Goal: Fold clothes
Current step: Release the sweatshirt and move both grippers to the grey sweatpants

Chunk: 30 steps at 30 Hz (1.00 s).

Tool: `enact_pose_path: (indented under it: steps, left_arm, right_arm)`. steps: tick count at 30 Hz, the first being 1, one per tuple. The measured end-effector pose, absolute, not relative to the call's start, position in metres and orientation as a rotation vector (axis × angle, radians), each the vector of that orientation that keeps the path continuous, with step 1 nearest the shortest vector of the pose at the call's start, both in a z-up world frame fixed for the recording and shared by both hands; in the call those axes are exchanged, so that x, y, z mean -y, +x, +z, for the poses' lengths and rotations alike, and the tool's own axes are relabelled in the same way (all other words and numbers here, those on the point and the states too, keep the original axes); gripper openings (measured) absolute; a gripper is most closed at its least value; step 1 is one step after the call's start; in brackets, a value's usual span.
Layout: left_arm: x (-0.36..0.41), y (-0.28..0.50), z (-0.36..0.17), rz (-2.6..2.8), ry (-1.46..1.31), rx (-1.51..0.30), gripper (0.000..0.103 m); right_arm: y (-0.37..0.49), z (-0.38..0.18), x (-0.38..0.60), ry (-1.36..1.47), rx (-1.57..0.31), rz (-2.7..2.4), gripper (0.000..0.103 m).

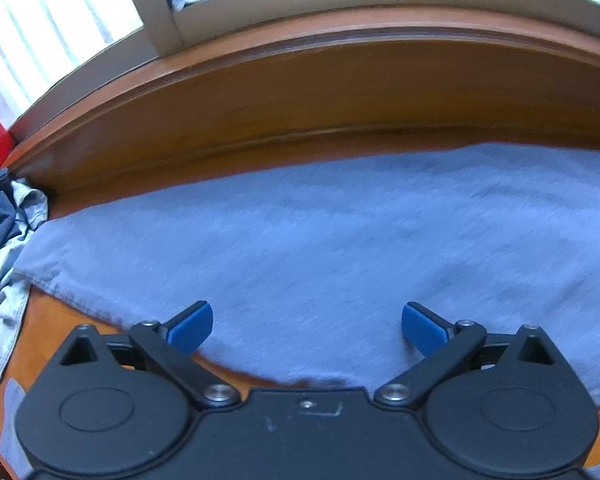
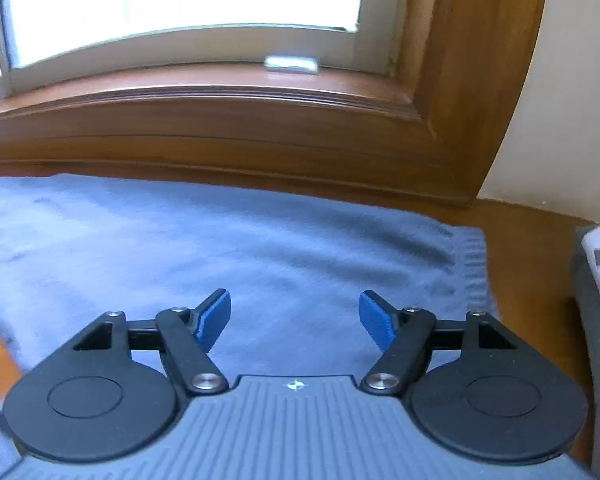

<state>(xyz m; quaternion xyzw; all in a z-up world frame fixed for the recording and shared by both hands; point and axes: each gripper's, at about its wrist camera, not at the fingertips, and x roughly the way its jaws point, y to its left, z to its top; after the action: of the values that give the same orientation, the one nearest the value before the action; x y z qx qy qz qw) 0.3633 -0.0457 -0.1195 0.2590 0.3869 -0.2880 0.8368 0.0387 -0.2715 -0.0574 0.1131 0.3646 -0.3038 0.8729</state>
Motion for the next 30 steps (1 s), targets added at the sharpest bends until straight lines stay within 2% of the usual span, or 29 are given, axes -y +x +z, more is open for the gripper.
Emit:
enact_pose_path:
  steps: [6,13,21,30]
  left_arm:
    - [0.036,0.377,-0.121,-0.656,0.494,-0.848,0.102]
    - [0.021,0.344,-0.094,-0.69,0.521,-0.734,0.1]
    - [0.0,0.269,-0.068,-0.724,0.504,-0.662,0.1]
    - [-0.001,0.144,-0.067,-0.761,0.526,-0.604,0.1]
  right_arm:
    - [0.034,-0.059,0.234,0.239,-0.761,-0.65,0.075]
    - [0.014,-0.052,0.205,0.255,-0.733,-0.673,0.075]
    - [-0.029,-0.043,0.194,0.254,-0.677,-0.667,0.075]
    - [-0.141,-0.036,0.186,0.289,-0.612,-0.63,0.077]
